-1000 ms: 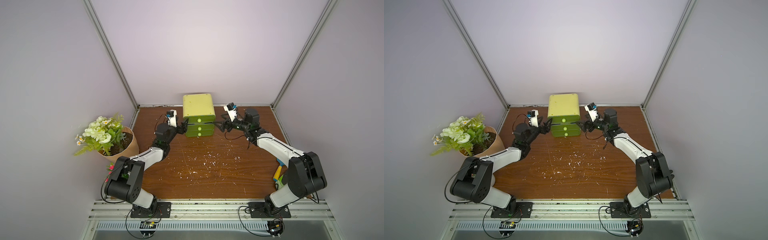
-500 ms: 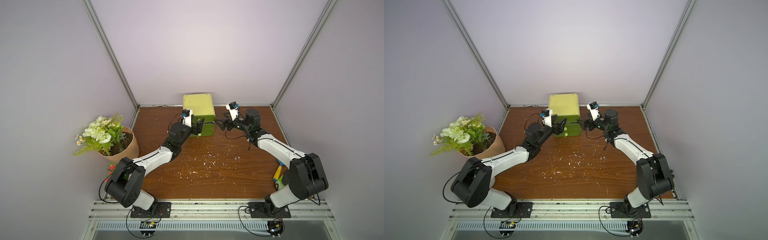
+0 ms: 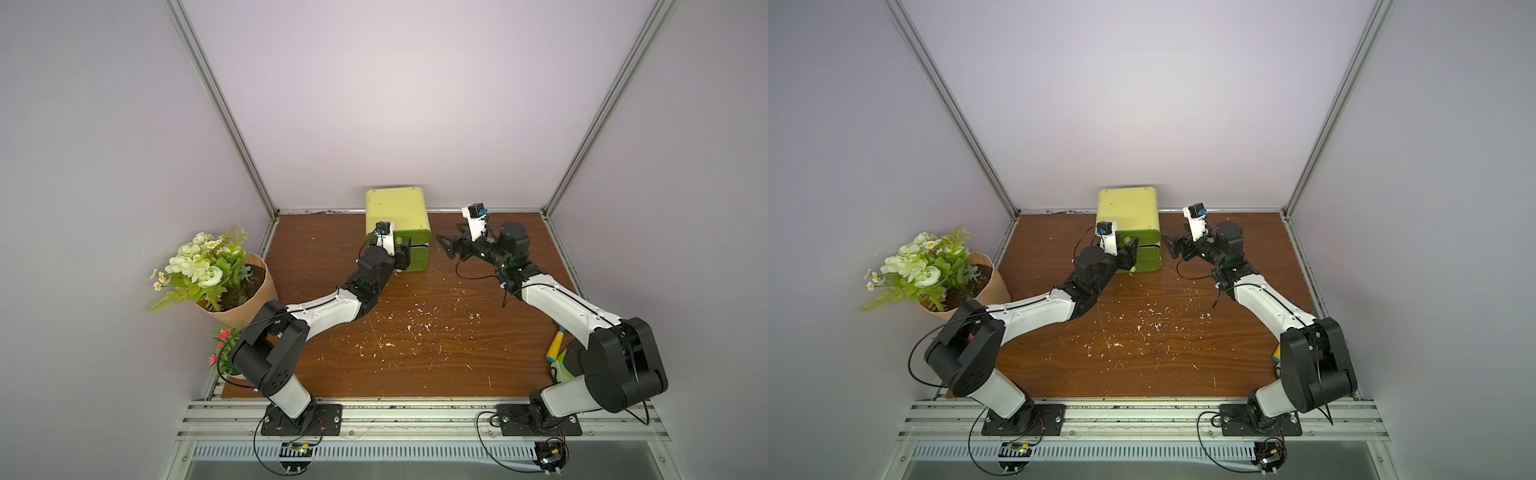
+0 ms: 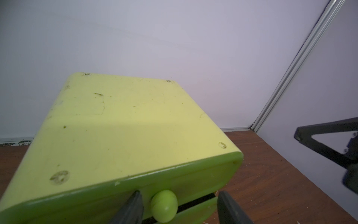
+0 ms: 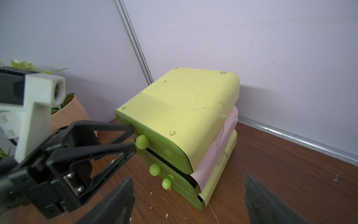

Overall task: Take the sponge out of the drawer
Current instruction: Open the drawer in the storage box.

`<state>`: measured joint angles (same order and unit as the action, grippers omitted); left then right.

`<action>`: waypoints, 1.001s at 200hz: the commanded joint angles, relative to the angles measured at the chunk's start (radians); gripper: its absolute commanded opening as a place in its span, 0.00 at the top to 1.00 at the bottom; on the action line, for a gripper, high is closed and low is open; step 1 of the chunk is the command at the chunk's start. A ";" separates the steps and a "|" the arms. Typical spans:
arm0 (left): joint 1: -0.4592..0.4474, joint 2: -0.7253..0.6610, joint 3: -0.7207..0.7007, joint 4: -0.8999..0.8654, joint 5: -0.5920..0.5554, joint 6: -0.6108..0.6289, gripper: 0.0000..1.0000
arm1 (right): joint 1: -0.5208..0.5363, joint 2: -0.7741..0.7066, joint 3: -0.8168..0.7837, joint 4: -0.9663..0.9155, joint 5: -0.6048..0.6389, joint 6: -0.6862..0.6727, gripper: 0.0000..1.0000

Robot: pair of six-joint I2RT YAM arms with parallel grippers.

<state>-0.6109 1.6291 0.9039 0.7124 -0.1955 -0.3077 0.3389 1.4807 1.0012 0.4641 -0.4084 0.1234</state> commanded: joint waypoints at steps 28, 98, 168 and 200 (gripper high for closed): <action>-0.016 0.031 0.024 0.004 -0.071 0.002 0.45 | -0.006 -0.055 -0.010 0.056 0.023 0.019 0.08; -0.020 0.066 0.012 0.064 -0.096 0.010 0.62 | -0.011 -0.074 -0.021 0.065 0.026 0.024 0.08; -0.030 0.068 -0.018 0.134 -0.103 0.036 0.85 | -0.011 -0.081 -0.026 0.067 0.022 0.024 0.08; -0.031 0.061 -0.032 0.156 -0.074 0.042 0.95 | -0.013 -0.080 -0.025 0.063 0.014 0.022 0.08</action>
<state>-0.6312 1.6943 0.8848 0.7956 -0.2810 -0.2813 0.3313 1.4391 0.9730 0.4816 -0.3965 0.1390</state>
